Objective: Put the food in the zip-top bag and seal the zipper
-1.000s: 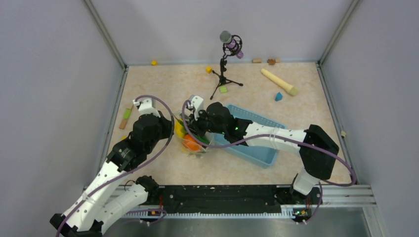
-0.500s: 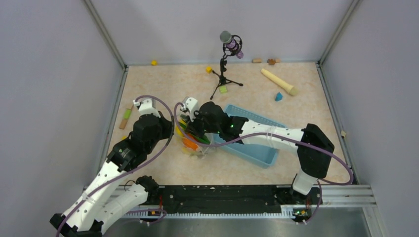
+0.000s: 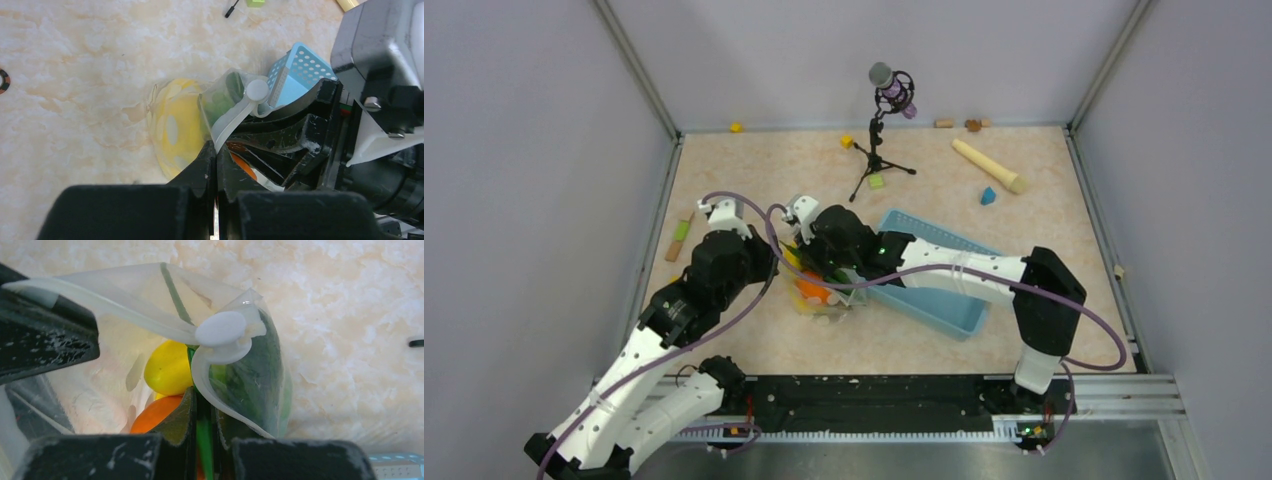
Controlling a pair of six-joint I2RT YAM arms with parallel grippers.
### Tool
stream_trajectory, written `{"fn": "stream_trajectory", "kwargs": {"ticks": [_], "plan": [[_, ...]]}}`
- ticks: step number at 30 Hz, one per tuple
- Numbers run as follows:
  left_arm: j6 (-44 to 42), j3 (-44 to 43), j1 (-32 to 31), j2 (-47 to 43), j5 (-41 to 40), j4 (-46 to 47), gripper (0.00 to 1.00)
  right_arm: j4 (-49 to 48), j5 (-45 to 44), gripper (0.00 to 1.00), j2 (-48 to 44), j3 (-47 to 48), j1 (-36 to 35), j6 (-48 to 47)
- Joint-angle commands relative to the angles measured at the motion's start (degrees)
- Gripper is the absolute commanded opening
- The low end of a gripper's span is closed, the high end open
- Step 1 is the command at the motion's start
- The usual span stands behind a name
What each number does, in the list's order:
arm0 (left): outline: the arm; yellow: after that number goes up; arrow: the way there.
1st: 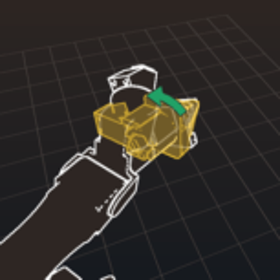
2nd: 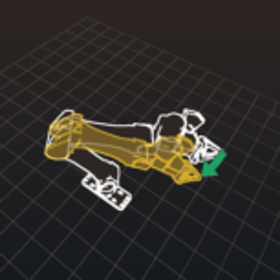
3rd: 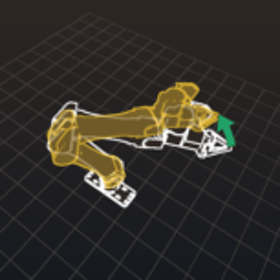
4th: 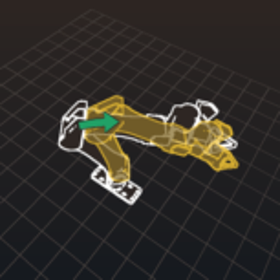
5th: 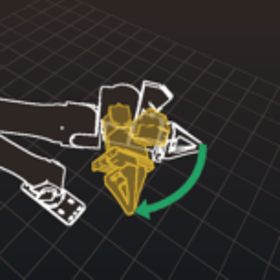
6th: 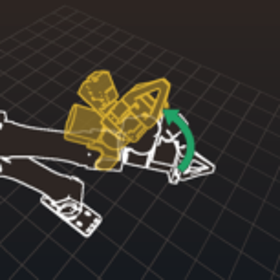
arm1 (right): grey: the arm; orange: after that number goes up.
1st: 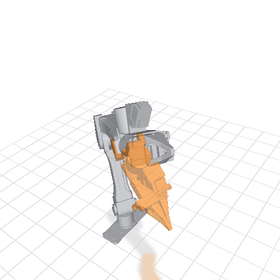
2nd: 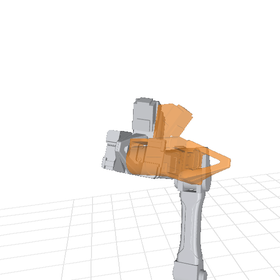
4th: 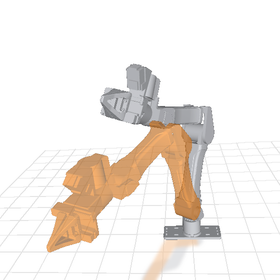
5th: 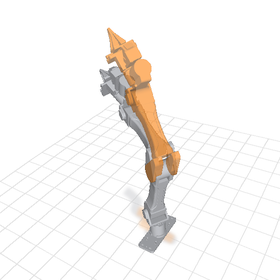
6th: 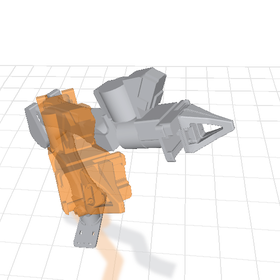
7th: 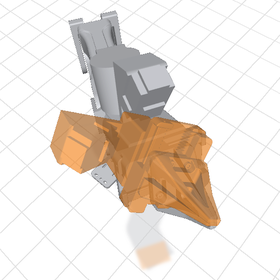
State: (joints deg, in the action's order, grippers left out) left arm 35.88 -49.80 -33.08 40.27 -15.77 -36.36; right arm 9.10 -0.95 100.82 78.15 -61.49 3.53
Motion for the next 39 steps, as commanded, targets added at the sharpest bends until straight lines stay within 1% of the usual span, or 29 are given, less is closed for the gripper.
{"fn": "stream_trajectory", "kwargs": {"ticks": [1, 3, 4, 6, 7, 12, 13, 15, 17, 19, 21, 23, 26, 31, 35, 39], "plan": [[-0.4, -3.4, 0.3, -1.8, 1.8, 6.4, 0.00, 8.2, -9.8, 0.00, 1.8, 1.2, -0.3, 4.8], [0.0, -2.7, 0.2, -2.0, 2.0, 5.9, 0.00, 6.2, -12.0, 0.01, 0.9, 1.2, -0.4, 7.7], [0.0, -2.1, 0.2, -2.2, 2.3, 5.9, 0.00, 4.9, -12.1, 0.06, 0.2, 1.0, -0.3, 8.5], [1.0, -0.4, 0.3, -2.9, 2.4, 6.2, 0.00, 1.3, -10.9, 0.19, -1.6, -0.2, -0.3, 9.1], [1.6, 0.5, 0.3, -3.5, 2.3, 6.5, 0.00, -0.6, -9.6, 0.25, -2.6, -0.9, -0.3, 9.0], [3.8, 3.3, 0.2, -5.4, 1.4, 7.1, 0.00, -8.3, 1.4, 0.44, -8.8, -4.3, -0.3, 6.2], [4.1, 3.7, 0.2, -5.8, 1.2, 7.1, 0.00, -8.7, 4.0, 0.51, -10.1, -5.1, -0.3, 5.4], [4.5, 4.3, 0.3, -6.4, 1.0, 7.4, 0.00, -12.0, 8.1, 0.67, -12.9, -6.9, -0.3, 5.2], [4.9, 4.8, 0.3, -6.6, 0.9, 7.3, 0.00, -14.9, 11.7, 0.72, -14.8, -8.7, -0.4, 5.5], [5.3, 5.0, 0.3, -6.9, 0.7, 7.0, 0.00, -16.1, 13.4, 0.74, -16.6, -9.8, -0.3, 6.0], [5.8, 5.2, 0.3, -7.3, 0.0, 6.6, 0.00, -16.0, 12.1, 0.76, -18.3, -10.8, -0.3, 6.6], [6.4, 5.8, 0.3, -8.0, -0.7, 6.6, 0.00, -15.2, 8.3, 0.76, -20.3, -12.6, -0.3, 7.0], [6.3, 7.5, 0.3, -9.1, -1.4, 7.8, 0.00, -14.4, 0.2, 0.76, -23.9, -16.5, -0.3, 8.7], [6.2, 8.5, 0.3, -9.1, 0.2, 9.2, 0.00, -14.5, -9.7, 0.75, -28.6, -22.8, -0.3, 9.8], [6.4, 8.6, 0.2, -9.0, 0.7, 9.5, 0.00, -14.2, -12.1, 0.72, -27.3, -24.7, -0.4, 11.0], [6.7, 9.1, 0.3, -9.1, 1.0, 9.6, 0.00, -13.4, -13.3, 0.65, -23.5, -23.5, -0.3, 11.8]]}}
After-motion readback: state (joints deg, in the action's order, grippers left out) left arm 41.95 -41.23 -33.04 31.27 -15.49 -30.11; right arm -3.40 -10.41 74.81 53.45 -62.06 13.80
